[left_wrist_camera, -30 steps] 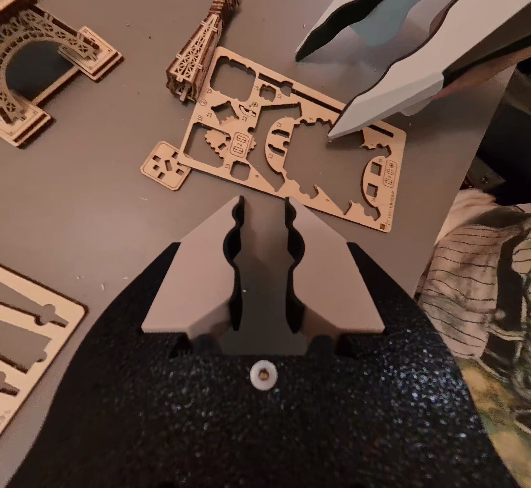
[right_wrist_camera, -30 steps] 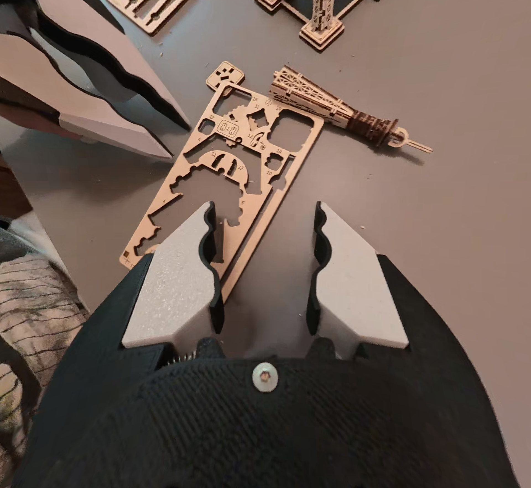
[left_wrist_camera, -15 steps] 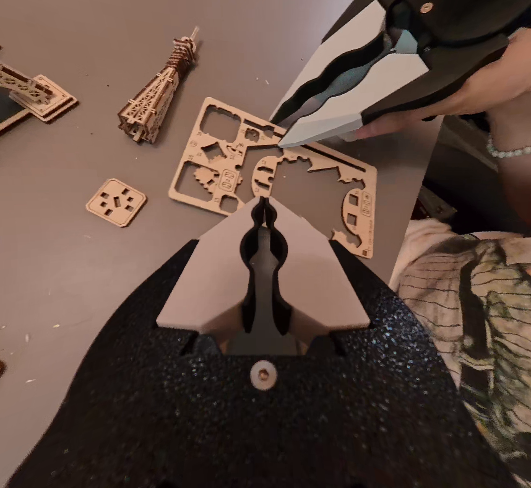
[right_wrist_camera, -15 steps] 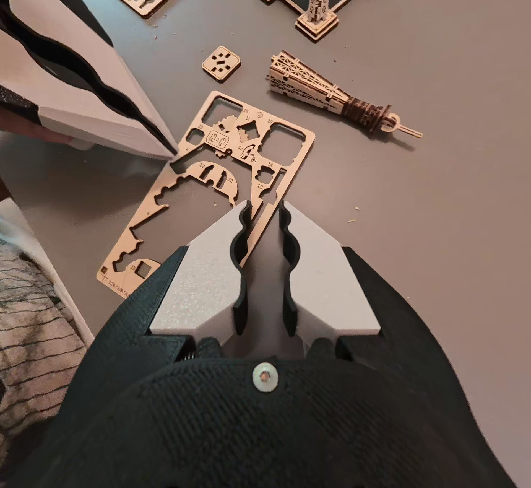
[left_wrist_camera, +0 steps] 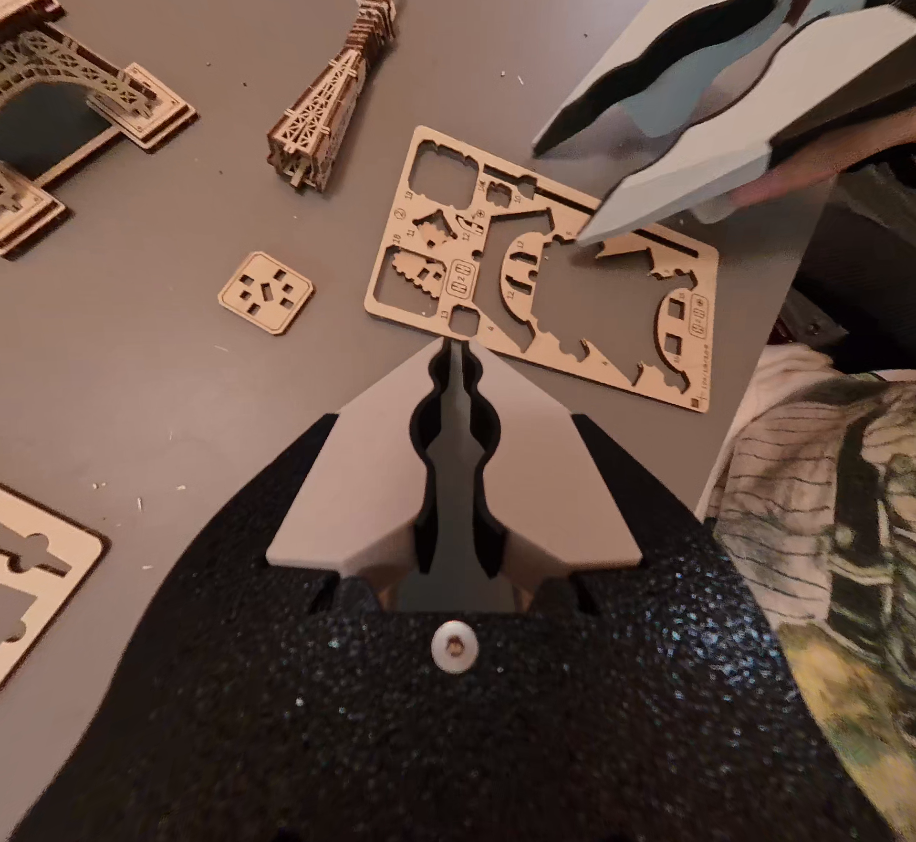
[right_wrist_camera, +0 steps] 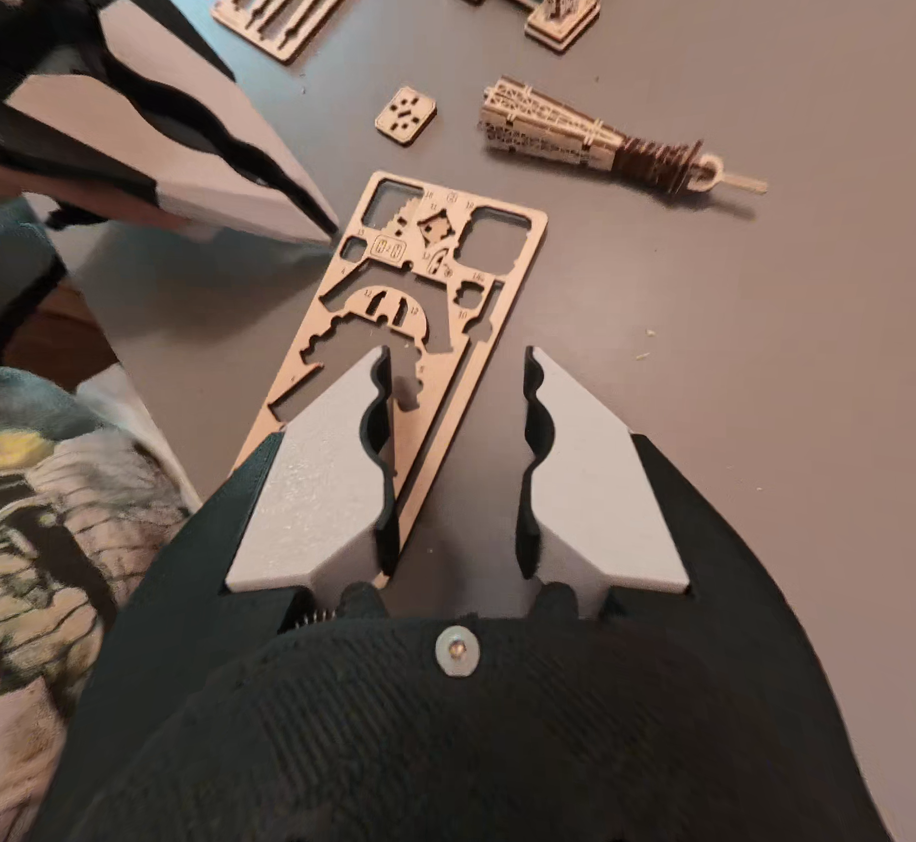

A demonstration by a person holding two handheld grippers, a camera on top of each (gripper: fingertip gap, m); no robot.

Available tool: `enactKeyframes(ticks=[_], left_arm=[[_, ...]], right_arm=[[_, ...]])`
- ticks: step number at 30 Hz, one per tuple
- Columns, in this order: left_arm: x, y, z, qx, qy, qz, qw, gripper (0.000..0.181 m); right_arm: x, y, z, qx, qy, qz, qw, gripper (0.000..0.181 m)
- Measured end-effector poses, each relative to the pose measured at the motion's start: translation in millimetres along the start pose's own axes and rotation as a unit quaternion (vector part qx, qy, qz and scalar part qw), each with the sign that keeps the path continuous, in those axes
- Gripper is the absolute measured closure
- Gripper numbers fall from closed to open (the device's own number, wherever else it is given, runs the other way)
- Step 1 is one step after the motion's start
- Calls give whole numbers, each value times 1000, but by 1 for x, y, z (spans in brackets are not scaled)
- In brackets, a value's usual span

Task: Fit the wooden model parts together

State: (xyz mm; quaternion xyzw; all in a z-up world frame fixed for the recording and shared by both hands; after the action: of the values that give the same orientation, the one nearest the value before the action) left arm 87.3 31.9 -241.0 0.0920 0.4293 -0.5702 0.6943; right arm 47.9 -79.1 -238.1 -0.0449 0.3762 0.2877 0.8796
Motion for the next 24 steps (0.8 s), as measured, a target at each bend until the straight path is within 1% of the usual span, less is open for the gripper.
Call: enactKeyframes(ticks=[2, 6, 7, 8, 12, 14, 17, 19, 21, 22, 24], left_arm=[[-3, -2, -3, -2, 0, -5, 1000, 179], [-6, 5, -5, -10, -2, 7, 1000, 178], [-6, 5, -4, -13, -7, 6, 1000, 178], [-7, 6, -3, -15, -11, 6, 1000, 178], [-11, 12, -1, -4, -19, 20, 1000, 178], [-12, 15, 0, -2, -21, 25, 999, 178], [-16, 20, 2, -6, -31, 29, 999, 178], [-18, 25, 2, -6, -33, 32, 999, 178], [-22, 31, 3, -2, -37, 43, 998, 178], [-24, 34, 4, 0, -40, 49, 998, 178], [-28, 42, 5, 7, -46, 60, 997, 177]], right_arm=[[5, 0, 1, -25, 5, -34, 999, 130], [9, 1, 0, -84, 45, -71, 993, 131], [10, 0, 0, -95, 48, -81, 991, 136], [11, 3, 1, -101, 45, -72, 991, 145], [11, 3, 1, -108, 36, -70, 991, 147], [8, -1, 0, -107, 32, -84, 990, 147], [-6, -11, 4, -97, 6, -108, 989, 147], [-23, -24, 10, -78, -23, -132, 988, 147], [-45, -46, 9, -55, -33, -164, 984, 147], [-57, -61, 7, -44, -38, -192, 980, 147], [-72, -90, -3, -17, -30, -224, 974, 147]])
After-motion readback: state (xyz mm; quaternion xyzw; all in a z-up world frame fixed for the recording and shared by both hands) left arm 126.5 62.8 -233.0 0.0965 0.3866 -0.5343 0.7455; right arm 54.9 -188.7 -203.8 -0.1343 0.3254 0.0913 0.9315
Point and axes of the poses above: each gripper's, where its closed fingertips meet, x out along the fingers, z out of its top, y = z × x across the jaws, the point moved 3 cm from there along -x, back along the fingers, and after that the axes turned 10 degrees about -x, right-handed, at the moved point
